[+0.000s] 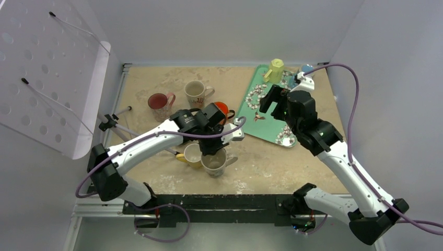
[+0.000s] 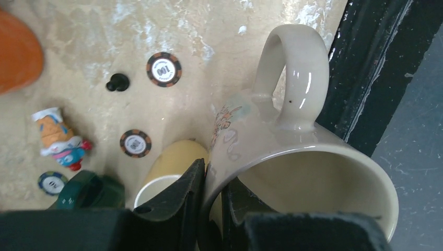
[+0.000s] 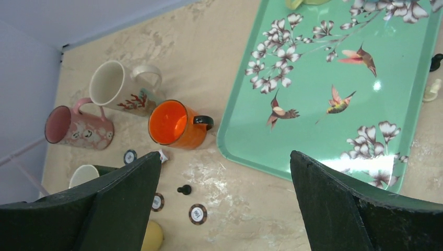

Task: Turn the mug right side up

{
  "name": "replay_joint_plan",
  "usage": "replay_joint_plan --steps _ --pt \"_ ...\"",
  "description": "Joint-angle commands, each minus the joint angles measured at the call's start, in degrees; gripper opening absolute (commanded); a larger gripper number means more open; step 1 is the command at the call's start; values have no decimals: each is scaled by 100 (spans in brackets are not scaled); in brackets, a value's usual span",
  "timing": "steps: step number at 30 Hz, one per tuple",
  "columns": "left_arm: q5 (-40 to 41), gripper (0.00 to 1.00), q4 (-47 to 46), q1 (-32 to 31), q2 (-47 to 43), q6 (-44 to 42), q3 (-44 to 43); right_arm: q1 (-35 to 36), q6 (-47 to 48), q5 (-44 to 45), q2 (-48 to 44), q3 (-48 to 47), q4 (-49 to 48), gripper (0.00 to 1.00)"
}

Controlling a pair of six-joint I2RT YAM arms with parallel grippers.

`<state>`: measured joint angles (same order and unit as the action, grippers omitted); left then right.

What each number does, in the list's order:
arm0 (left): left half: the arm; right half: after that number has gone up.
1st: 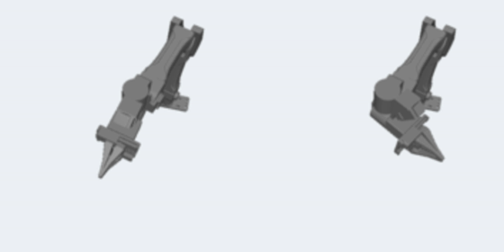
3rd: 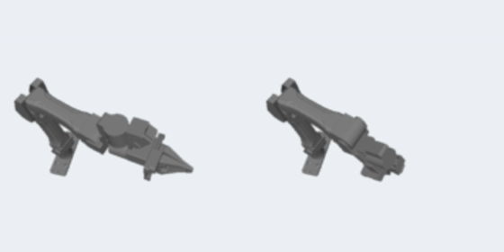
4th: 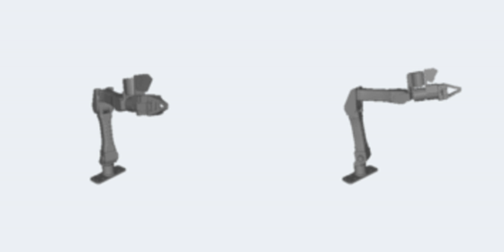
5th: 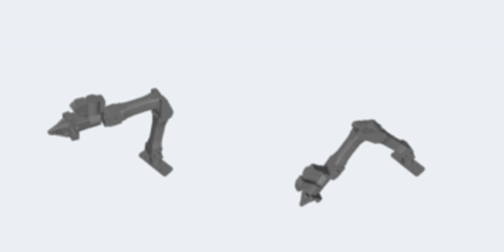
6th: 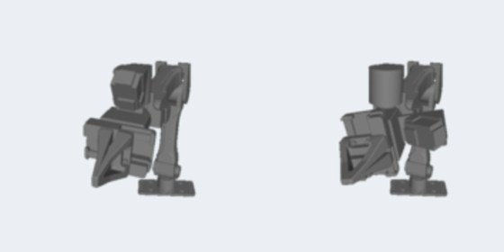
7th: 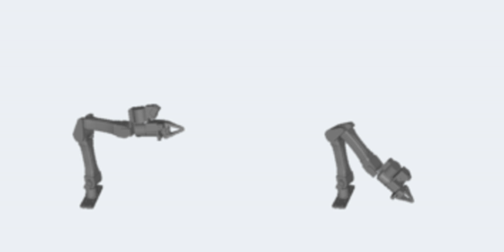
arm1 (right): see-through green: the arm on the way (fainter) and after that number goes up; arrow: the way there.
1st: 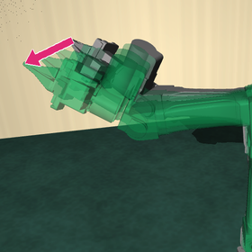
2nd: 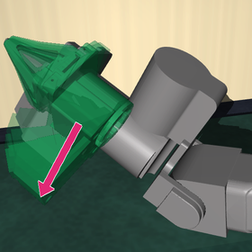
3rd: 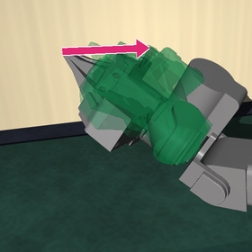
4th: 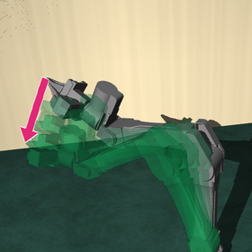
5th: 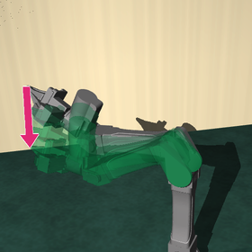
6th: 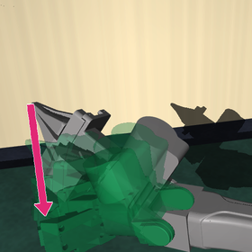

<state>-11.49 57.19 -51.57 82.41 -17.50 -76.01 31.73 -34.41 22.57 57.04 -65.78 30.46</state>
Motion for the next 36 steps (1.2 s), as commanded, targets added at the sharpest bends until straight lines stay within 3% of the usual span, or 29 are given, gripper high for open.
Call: replay_joint_plan --steps 1,8,12,18,19,21,23,26,31,34,36 --pt "-450 0 -589 -55 275 57 148 -81 85 50 41 91 -95 98" --pt "-357 0 -1564 -72 244 39 643 -464 138 216 203 224 -409 98" --pt "-494 0 -1421 -81 677 -54 418 -1066 338 -238 242 482 -873 98" --pt "-408 0 -2061 -79 466 -275 988 -1596 637 -396 642 566 -1287 98" --pt "-451 11 -2057 -73 432 -316 999 -1621 668 -365 741 526 -1288 98" --pt "-518 42 -1999 -76 366 -370 1000 -1656 675 -240 905 445 -1265 99" --pt "-553 56 -1693 -47 366 -383 813 -1676 588 -105 1023 380 -1189 98" --pt "-435 62 -943 6 484 -138 125 -1681 483 2 1113 296 -1011 98" --pt "-648 84 -115 6 50 -181 -767 -1678 617 -255 1165 -46 -761 98" --pt "-1012 85 523 7 -174 -462 -1288 -1688 812 -321 1344 -537 -561 98" --pt "-1099 86 443 29 -468 -501 -1281 -1704 896 -280 1439 -741 -610 98"
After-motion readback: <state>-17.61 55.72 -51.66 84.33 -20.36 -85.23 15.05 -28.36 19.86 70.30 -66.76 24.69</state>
